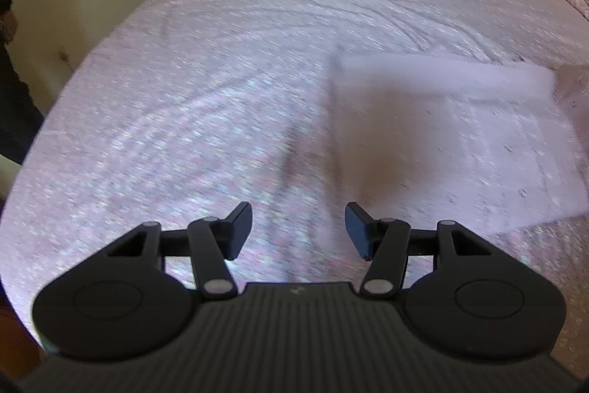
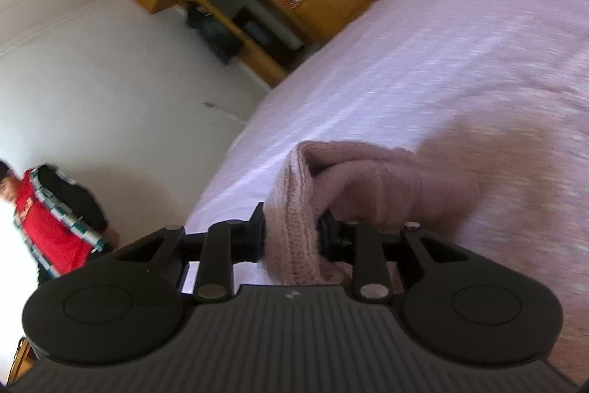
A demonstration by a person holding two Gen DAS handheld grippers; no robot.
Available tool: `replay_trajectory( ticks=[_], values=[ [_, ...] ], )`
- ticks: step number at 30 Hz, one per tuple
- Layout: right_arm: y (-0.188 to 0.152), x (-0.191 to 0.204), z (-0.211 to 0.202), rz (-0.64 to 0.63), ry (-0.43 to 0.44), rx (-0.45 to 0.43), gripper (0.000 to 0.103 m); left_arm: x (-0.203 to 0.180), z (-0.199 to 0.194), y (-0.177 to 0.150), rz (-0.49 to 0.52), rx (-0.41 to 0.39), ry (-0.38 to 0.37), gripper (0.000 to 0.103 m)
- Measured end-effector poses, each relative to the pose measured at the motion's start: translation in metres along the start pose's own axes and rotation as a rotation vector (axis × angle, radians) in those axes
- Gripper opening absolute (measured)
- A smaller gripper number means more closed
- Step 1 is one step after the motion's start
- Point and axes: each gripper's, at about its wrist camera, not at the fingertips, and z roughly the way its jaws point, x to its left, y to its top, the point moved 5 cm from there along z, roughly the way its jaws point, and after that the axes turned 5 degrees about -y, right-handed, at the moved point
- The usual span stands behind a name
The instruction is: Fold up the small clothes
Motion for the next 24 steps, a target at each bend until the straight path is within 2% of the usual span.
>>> replay_trajectory(
  ticks=[4, 9, 14, 17, 21, 24],
  values=[
    [-0.003, 0.05, 0.023, -0.073, 0.058, 0.041, 0.03, 0.024, -0.006, 0.009, -0.019, -0.009, 0.015, 0.058],
    [-0.028, 0.111, 0.066, -0.125, 0.11, 0.115, 0.03, 0.051, -0.014, 0.012, -0.042, -0.023, 0.018, 0.058],
    [-0.061, 0.159, 0.124, -0.261, 0.085, 0.206, 0.03, 0.076, -0.013, 0.007, -0.082, -0.04, 0.049, 0.058],
    [-0.087, 0.177, 0.152, -0.321, 0.062, 0.265, 0.03, 0.087, -0.013, 0.001, -0.117, -0.055, 0.035, 0.058],
    [-0.127, 0.181, 0.185, -0.366, 0.035, 0.351, 0.03, 0.097, -0.004, -0.007, -0.133, -0.044, 0.015, 0.058],
    [-0.156, 0.181, 0.187, -0.419, 0.029, 0.367, 0.031, 0.101, 0.007, -0.013, -0.137, -0.032, 0.022, 0.058]
  ],
)
